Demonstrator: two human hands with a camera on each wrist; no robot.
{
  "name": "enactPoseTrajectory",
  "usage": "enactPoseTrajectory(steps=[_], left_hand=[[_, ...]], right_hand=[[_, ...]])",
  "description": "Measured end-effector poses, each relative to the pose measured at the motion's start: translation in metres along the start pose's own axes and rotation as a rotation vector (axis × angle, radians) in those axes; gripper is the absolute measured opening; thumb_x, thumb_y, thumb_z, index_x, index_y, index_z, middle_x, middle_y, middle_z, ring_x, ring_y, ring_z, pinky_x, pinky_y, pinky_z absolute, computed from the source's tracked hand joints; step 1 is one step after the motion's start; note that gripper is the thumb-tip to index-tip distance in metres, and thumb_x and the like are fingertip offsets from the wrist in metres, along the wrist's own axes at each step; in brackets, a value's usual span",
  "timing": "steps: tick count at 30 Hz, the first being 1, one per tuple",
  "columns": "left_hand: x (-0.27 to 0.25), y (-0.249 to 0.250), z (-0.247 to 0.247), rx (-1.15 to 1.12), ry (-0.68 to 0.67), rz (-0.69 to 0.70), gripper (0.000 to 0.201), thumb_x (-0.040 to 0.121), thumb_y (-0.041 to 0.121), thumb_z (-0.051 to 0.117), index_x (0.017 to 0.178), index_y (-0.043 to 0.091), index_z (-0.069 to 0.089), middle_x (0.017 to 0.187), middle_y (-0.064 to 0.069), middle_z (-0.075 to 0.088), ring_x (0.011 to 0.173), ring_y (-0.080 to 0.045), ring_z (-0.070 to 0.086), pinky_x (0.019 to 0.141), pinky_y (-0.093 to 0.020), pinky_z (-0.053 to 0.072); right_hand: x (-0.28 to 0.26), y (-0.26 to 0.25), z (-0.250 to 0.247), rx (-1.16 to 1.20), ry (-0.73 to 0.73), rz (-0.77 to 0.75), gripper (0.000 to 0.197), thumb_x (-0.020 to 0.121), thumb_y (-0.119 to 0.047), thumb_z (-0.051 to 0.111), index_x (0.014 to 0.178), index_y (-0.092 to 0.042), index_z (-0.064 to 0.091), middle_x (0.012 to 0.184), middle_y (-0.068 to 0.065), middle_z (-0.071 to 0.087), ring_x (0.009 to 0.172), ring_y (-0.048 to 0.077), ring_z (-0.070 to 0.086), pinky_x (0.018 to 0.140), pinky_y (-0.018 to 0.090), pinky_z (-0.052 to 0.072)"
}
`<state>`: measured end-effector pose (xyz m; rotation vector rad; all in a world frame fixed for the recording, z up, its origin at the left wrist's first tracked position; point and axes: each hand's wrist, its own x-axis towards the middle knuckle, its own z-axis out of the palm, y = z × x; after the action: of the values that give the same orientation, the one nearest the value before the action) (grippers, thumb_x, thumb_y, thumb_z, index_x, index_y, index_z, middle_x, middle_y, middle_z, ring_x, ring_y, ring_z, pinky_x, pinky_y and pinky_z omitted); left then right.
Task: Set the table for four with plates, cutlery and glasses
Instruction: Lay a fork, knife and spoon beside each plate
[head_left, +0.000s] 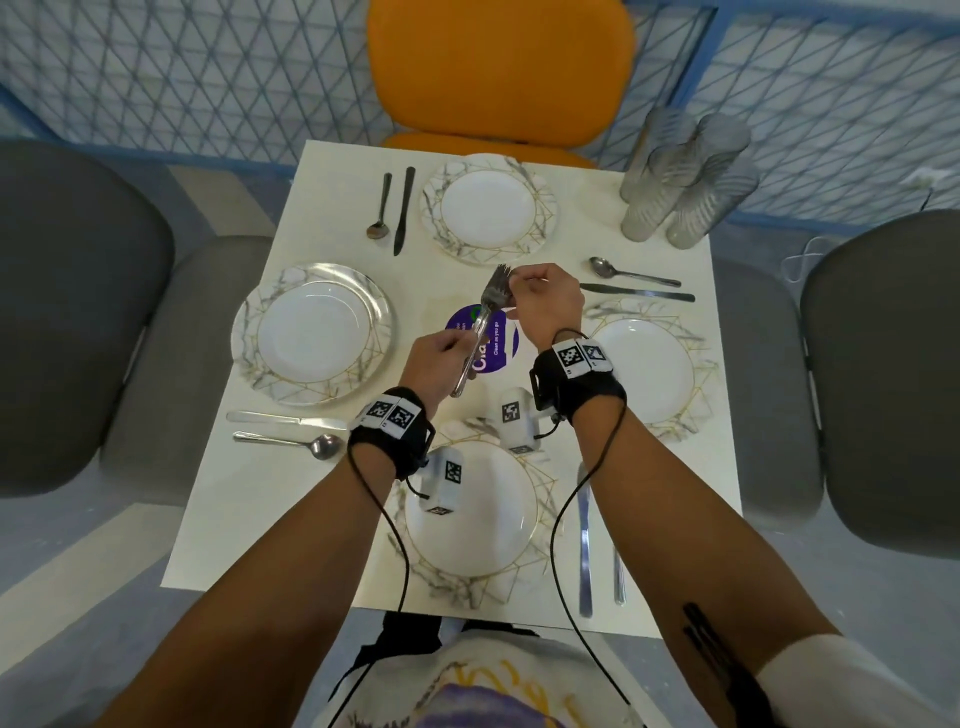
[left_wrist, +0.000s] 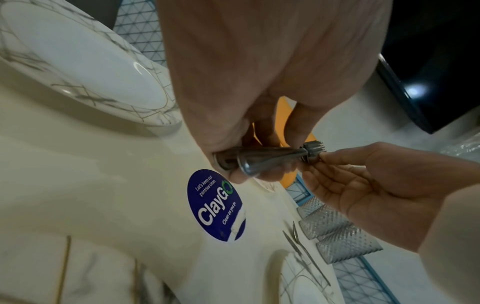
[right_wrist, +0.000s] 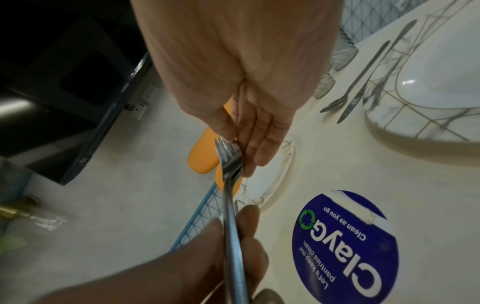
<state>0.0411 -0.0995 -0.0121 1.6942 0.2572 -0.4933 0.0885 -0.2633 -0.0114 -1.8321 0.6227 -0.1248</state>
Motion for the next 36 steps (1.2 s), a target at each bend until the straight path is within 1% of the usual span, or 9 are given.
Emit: enactPoseTrajectory(steps=[4,8,13,17,20,23,27,31,36], left_hand=[[-0.018,-0.005,-0.004,0.023,0.032,0.007,0.026,0.103,0.032,0.060,0.101,0.009,0.074,0.071,-0.005,0.066,0.054,-0.009,0.058,0.046,-0.024,0.041],[-0.037,-0.007,-0.016,-0.014,0.098,-0.001,0.027,0.102,0.032,0.064,0.096,0.006,0.071,0.066,-0.006,0.065,0.040,-0.002,0.050,0.041,-0.016,0.037],[-0.065,-0.022,-0.041,-0.096,0.102,0.012,0.016,0.097,0.020,0.068,0.088,0.007,0.071,0.052,0.001,0.050,0.047,-0.013,0.041,0.046,-0.022,0.033],[-0.086,-0.052,-0.069,-0.133,0.173,-0.035,0.002,0.093,0.013,0.072,0.093,0.011,0.072,0.060,-0.003,0.052,0.048,-0.014,0.038,0.043,-0.020,0.030],[-0.103,-0.080,-0.088,-0.151,0.230,-0.066,0.016,0.089,0.006,0.076,0.104,0.005,0.071,0.072,-0.003,0.064,0.053,-0.012,0.049,0.044,-0.017,0.036],[-0.117,-0.108,-0.104,-0.089,0.295,-0.065,0.015,0.084,0.005,0.081,0.095,0.008,0.072,0.077,-0.003,0.069,0.058,-0.012,0.057,0.053,-0.016,0.043],[-0.130,-0.140,-0.118,0.076,0.348,-0.119,0.011,0.080,0.016,0.085,0.088,0.017,0.077,0.069,0.001,0.073,0.061,-0.012,0.063,0.070,-0.023,0.050],[-0.144,-0.161,-0.122,0.217,0.359,-0.165,0.004,0.081,0.024,0.082,0.082,0.023,0.079,0.073,0.004,0.076,0.069,-0.011,0.066,0.070,-0.021,0.049],[-0.152,-0.173,-0.122,0.276,0.390,-0.259,0.007,0.081,0.021,0.078,0.074,0.018,0.076,0.074,0.003,0.076,0.071,-0.014,0.067,0.066,-0.023,0.048]], right_hand=[[-0.021,-0.010,-0.005,-0.036,0.020,-0.066,0.010,0.084,-0.026,0.068,0.090,-0.019,0.073,0.084,-0.008,0.074,0.077,0.017,0.073,0.078,0.041,0.062],[-0.034,-0.011,-0.004,-0.033,0.002,-0.094,0.005,0.082,-0.025,0.066,0.083,-0.023,0.070,0.079,-0.007,0.074,0.073,0.020,0.074,0.078,0.044,0.061],[-0.053,-0.011,0.011,-0.009,-0.061,-0.097,0.008,0.082,-0.021,0.068,0.080,-0.028,0.067,0.082,-0.002,0.075,0.072,0.024,0.074,0.076,0.045,0.062],[-0.077,-0.005,0.035,0.057,-0.176,-0.067,0.016,0.086,-0.002,0.062,0.097,-0.012,0.069,0.084,0.019,0.072,0.063,0.032,0.071,0.063,0.043,0.063],[-0.093,0.006,0.058,0.014,-0.245,-0.060,0.019,0.086,0.003,0.059,0.096,-0.008,0.070,0.079,0.014,0.068,0.060,0.029,0.070,0.061,0.047,0.063],[-0.105,0.022,0.085,-0.113,-0.282,-0.107,0.016,0.082,-0.004,0.065,0.088,-0.017,0.072,0.080,0.006,0.072,0.069,0.028,0.072,0.069,0.047,0.062],[-0.120,0.038,0.106,-0.320,-0.364,-0.155,0.008,0.081,-0.011,0.074,0.087,-0.016,0.075,0.085,0.005,0.077,0.077,0.014,0.069,0.085,0.032,0.057],[-0.134,0.050,0.119,-0.578,-0.428,-0.148,0.012,0.081,-0.021,0.070,0.079,-0.033,0.072,0.094,-0.007,0.075,0.095,0.019,0.069,0.093,0.041,0.054],[-0.145,0.052,0.126,-0.847,-0.468,-0.241,0.015,0.090,-0.023,0.061,0.090,-0.031,0.074,0.107,-0.009,0.070,0.105,0.020,0.060,0.098,0.040,0.038]])
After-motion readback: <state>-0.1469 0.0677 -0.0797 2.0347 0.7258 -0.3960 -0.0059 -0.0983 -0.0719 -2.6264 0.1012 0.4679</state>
